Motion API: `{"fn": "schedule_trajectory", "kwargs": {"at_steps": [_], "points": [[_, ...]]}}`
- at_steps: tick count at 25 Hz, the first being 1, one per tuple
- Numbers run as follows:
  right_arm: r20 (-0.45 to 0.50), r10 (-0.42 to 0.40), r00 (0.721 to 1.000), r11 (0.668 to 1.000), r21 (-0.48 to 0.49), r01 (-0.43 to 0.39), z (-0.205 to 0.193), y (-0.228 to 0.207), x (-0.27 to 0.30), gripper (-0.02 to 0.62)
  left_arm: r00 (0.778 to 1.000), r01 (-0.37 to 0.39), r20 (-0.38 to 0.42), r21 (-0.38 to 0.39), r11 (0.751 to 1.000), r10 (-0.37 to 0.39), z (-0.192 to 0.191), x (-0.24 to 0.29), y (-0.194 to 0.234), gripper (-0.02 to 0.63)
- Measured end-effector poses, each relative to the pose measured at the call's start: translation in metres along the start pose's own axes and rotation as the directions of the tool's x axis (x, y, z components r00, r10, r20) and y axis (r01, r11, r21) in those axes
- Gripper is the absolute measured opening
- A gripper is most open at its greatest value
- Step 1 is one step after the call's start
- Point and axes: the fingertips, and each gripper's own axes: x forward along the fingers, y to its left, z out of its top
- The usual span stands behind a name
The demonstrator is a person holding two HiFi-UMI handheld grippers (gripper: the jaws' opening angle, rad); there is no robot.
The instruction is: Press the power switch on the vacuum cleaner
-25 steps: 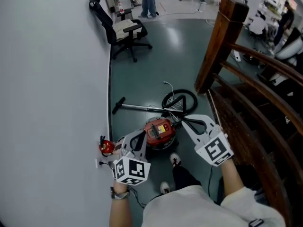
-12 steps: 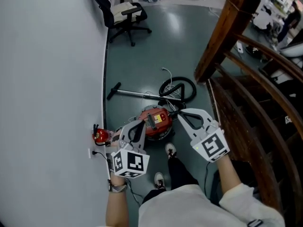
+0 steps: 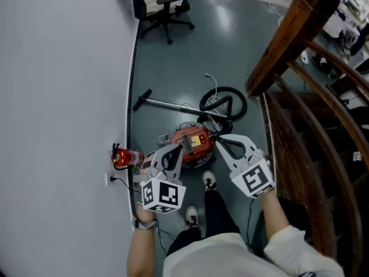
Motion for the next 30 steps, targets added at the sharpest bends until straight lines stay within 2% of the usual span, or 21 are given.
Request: {"fn": "schedule_trajectory", "kwargs": {"at_steps": [7, 12, 24, 30], "points": [[-0.029, 0.013, 1.000, 0.999, 0.040, -0.011, -0.038, -0.003, 0.018, 0.031, 0.999, -0.017, -0.036, -0.068, 0.998, 0.014, -0.030, 0.034, -0.005, -0.002], [-0.055, 0.040, 0.998, 0.997, 0.065, -0.036, -0.062, 0.003, 0.030, 0.031, 0.997, -0.003, -0.074, -0.118, 0.993, -0.005, -0.051, 0.054, -0.017, -0.002], [-0.102, 0.098, 0.990, 0.990, 0.110, -0.086, -0.118, 0.006, 0.061, 0.031, 0.988, 0.029, -0.148, -0.144, 0.989, -0.051, -0.094, 0.094, -0.030, -0.002], [-0.128, 0.100, 0.987, 0.989, 0.122, -0.084, -0.141, 0.003, 0.074, 0.031, 0.984, 0.036, -0.169, -0.159, 0.987, -0.063, -0.111, 0.110, -0.035, -0.002]]}}
